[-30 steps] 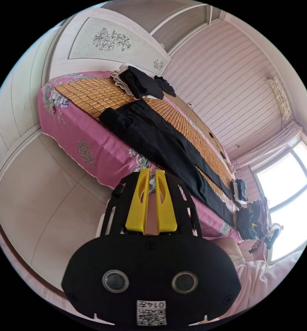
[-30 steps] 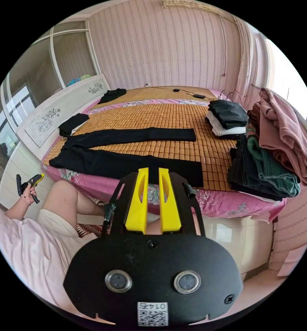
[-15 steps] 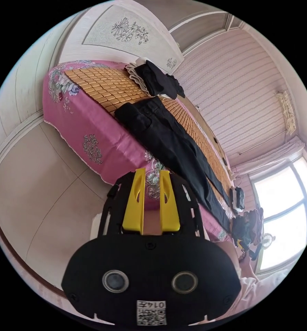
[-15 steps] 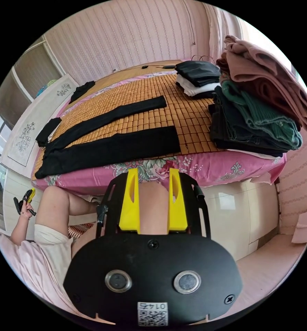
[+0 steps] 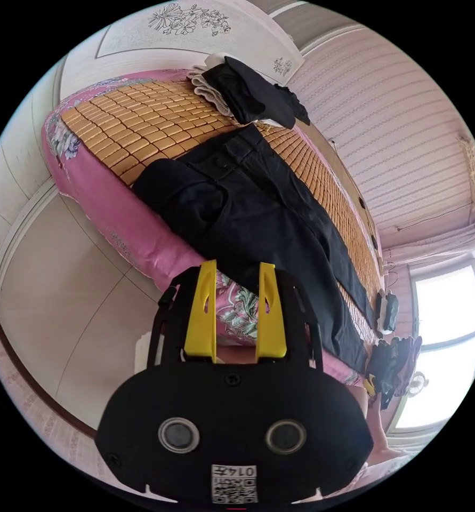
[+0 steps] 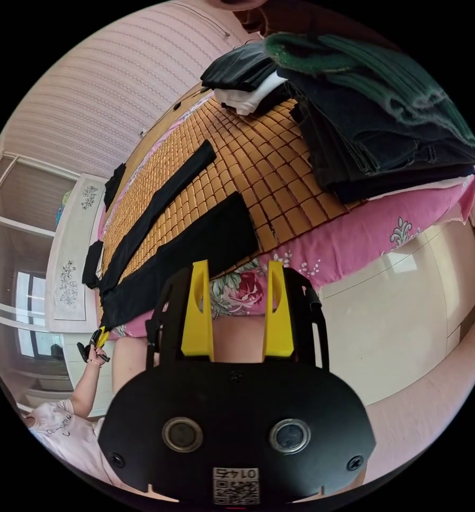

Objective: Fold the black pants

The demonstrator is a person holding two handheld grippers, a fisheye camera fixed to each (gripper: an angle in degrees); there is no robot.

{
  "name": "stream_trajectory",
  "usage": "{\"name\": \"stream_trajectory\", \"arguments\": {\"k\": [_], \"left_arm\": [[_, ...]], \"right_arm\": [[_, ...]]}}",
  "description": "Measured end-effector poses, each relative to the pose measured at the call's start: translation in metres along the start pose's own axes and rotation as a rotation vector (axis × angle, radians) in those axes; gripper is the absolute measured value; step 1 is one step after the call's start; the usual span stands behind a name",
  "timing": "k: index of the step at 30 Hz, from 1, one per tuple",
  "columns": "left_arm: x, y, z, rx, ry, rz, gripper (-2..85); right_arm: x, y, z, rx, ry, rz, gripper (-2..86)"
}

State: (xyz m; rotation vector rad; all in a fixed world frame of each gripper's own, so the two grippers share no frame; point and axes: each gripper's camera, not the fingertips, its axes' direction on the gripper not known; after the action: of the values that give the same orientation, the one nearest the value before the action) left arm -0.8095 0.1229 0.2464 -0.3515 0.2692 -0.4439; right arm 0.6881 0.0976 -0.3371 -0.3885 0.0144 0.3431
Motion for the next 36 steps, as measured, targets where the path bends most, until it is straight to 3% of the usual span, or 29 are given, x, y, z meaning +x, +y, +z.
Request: {"name": "stream_trajectory", "arguments": {"k": [10,14,17,23,32,36], "left_arm": [[0.006,-0.03,0.017,0.009,-0.048,0.022,11.2],[-0.011,-0.037,0.011,0.0,0.045,-0.091,11.2],[-0.034,-0.03,-0.006,0.103,0.182,-0.171,10.9],[-0.054,-0.036,0.008,0.08,0.221,-0.271,11.1],[-0.028,-0.051,0.032,0.007,0.121,-0.197,2.7],[-0.005,-0.046,0.011,0.045,0.146,-0.058,0.0]], "right_arm": [[-0.033,-0.034,0.024,-0.039,0.151,-0.106,3.3],[-0.061,-0.041,0.023,-0.041,0.206,-0.204,1.8],[-0.079,-0.043,0.022,-0.046,0.257,-0.276,1.4],[-0.099,-0.05,0.032,-0.061,0.281,-0.288,1.2],[-0.134,-0.053,0.04,-0.059,0.34,-0.33,1.1],[-0.162,-0.048,0.032,0.009,0.422,-0.42,0.9]]}}
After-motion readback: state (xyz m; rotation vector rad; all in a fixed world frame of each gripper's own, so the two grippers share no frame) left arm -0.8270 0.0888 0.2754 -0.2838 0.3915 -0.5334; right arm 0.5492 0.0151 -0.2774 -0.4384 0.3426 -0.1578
